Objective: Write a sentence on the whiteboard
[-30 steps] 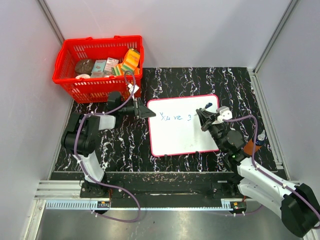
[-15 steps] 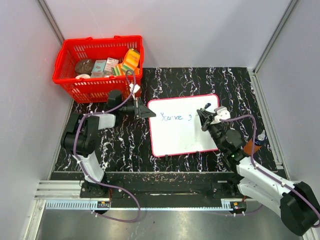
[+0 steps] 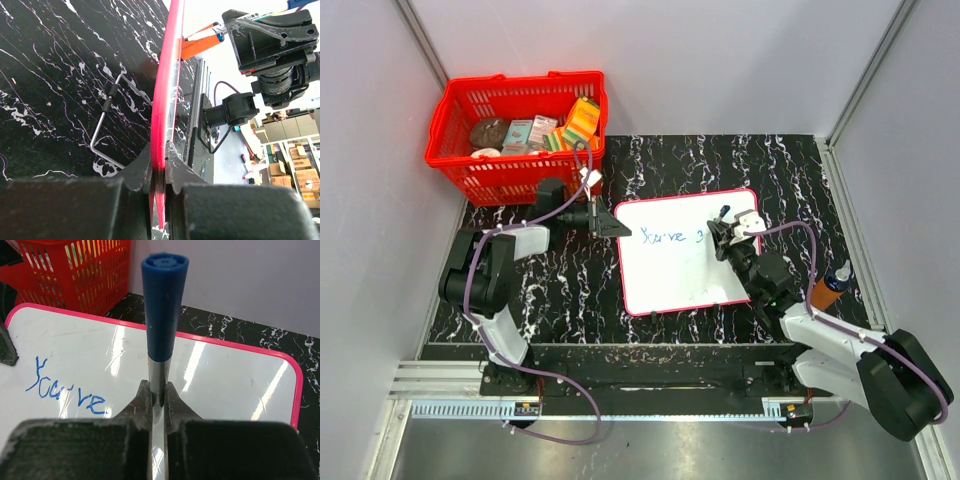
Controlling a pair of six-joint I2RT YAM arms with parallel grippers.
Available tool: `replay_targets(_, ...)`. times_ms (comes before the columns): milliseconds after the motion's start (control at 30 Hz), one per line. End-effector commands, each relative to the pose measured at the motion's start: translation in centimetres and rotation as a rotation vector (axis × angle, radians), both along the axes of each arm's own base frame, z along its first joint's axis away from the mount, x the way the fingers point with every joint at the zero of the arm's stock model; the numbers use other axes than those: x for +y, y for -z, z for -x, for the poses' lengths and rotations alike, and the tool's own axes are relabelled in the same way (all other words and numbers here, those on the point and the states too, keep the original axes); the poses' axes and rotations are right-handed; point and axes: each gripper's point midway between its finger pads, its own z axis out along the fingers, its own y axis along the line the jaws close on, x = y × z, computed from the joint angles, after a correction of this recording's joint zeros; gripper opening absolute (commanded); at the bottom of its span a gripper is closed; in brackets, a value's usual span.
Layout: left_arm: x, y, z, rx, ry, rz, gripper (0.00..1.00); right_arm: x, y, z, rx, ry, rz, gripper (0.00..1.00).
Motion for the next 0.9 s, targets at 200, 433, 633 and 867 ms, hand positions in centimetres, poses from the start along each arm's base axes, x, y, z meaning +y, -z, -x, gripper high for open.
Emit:
replay_targets(200, -0.4, 0.3, -0.5, -0.152, 0.007, -0.046, 0.0, 0.3, -3.0, -1.6, -0.093, 0.043, -0.051, 0.0)
replay_targets(433, -0.4, 0.3, -0.5, -0.152, 0.007, -0.051, 0.0, -0.1, -3.1, -1.7, -0.103, 0.062, -0.056, 0.0)
replay_targets(633, -0.4, 0.4, -0.5, -0.151, 0.005, -0.057, 0.0, 0.0, -2.9, -1.7, -0.094, 0.058, -0.051, 0.0)
replay_targets(867, -0.4, 0.4, -0.6, -0.155, 0.003, -0.063, 0.0, 0.5, -2.1, -1.5, -0.074, 0.035, -0.055, 0.0)
